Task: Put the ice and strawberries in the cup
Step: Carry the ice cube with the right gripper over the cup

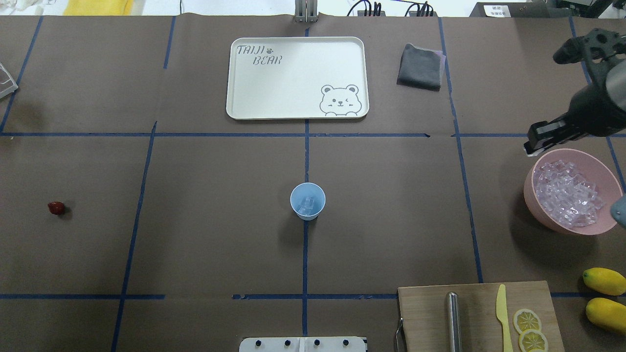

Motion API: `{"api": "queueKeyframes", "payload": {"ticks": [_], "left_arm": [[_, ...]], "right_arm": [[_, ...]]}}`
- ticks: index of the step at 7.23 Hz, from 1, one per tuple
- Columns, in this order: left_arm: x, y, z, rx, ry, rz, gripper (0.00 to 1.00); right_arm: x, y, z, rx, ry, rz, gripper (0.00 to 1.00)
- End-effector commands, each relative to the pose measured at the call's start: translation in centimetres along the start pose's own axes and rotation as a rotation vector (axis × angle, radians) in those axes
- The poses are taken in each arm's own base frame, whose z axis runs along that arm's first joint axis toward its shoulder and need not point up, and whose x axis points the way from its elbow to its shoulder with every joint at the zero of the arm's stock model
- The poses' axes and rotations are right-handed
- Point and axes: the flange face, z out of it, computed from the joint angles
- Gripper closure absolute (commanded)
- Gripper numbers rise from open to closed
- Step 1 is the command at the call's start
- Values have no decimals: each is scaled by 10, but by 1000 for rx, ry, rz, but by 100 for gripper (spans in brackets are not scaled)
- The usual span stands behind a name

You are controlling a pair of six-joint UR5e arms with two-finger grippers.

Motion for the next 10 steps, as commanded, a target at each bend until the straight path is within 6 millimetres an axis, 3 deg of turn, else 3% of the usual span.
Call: {"api": "queueKeyframes", "payload": {"ticks": [1,2,3,6,7,8,10], "left_arm": [[0,0,0,0,1,0,0],[0,1,0,0,1,0,0],[0,1,0,-1,1,-1,0],[-1,2,2,-3,2,-3,0],[-1,2,2,-4,2,-4,0],[-2,2,2,-4,2,-4,0],[-2,2,2,-5,2,-6,0]], "right_arm": [[-122,0,23,-30,-36,54,99],[-191,-6,33,-11,-24,96,99],[-243,-10,50,1,-17,135,99],[-338,-23,78,2,-3,200,99],[-366,-29,98,16,24,209,99],[-378,-36,119,27,21,210,99],[-383,-40,156,41,48,211,99]]}}
